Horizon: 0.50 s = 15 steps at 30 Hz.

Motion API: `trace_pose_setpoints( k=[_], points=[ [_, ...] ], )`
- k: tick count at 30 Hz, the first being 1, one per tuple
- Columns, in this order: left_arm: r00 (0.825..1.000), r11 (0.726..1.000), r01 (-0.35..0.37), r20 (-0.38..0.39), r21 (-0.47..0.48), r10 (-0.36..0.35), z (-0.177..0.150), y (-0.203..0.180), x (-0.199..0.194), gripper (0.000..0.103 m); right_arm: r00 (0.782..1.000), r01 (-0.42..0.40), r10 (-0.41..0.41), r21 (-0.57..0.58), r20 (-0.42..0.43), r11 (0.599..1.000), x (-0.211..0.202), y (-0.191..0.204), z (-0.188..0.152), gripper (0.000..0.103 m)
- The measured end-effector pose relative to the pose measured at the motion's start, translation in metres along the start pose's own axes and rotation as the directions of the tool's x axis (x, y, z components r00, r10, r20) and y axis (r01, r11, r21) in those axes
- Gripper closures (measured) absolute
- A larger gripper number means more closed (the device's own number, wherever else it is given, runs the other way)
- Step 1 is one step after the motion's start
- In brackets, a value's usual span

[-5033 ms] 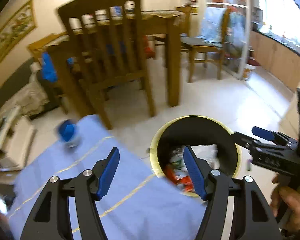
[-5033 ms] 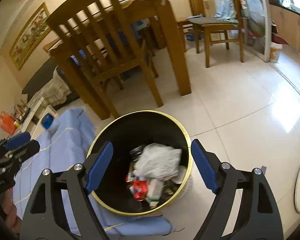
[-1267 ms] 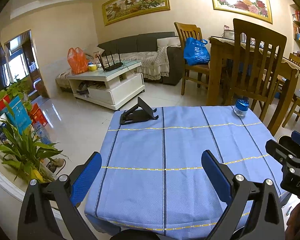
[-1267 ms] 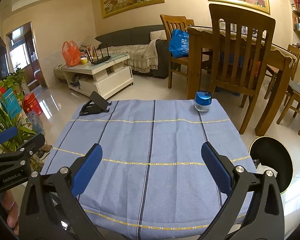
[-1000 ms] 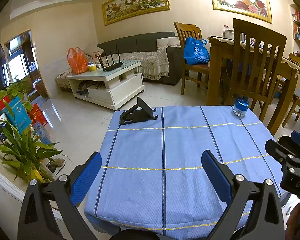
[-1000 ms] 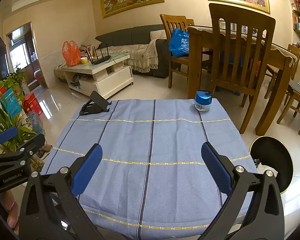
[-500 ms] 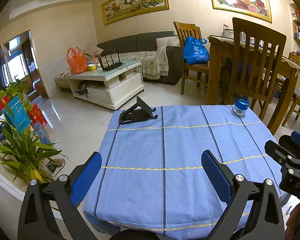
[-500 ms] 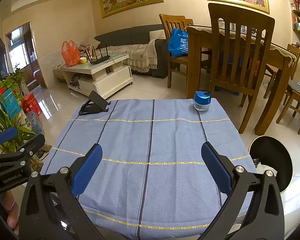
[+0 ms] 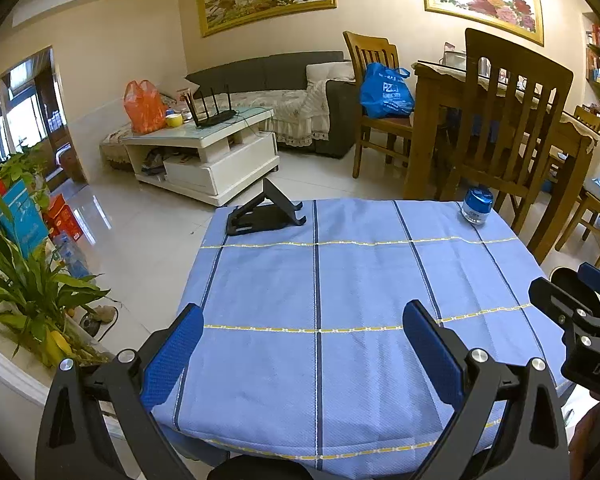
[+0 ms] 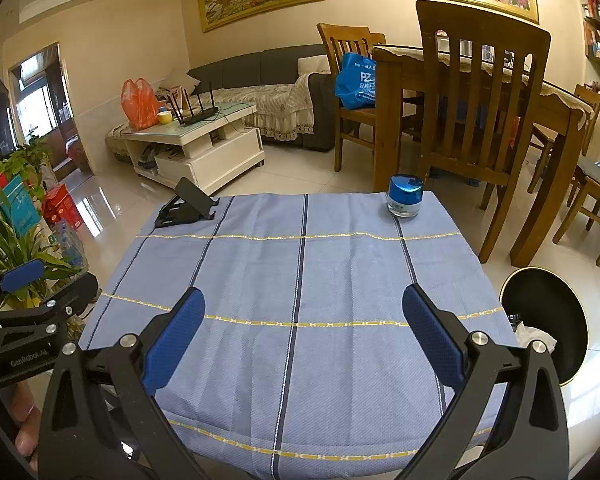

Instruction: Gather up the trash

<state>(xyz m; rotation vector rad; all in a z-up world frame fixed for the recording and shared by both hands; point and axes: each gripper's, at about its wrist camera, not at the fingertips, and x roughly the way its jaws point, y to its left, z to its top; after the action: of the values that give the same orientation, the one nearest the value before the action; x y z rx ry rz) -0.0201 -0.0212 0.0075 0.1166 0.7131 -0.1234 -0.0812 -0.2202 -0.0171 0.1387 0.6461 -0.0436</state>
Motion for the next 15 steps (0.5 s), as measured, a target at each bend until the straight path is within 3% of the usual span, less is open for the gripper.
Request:
trace_pose_setpoints(
  k=[15],
  points=[
    [1.000,1.000,0.004,-0.005,-0.001,-0.004,0.0005,0.0017,0.0021,0.007,1.000,-0.006,0.006,-0.001,-0.004,1.000,0.0021,0.0008,-0.0007,0.005]
  ],
)
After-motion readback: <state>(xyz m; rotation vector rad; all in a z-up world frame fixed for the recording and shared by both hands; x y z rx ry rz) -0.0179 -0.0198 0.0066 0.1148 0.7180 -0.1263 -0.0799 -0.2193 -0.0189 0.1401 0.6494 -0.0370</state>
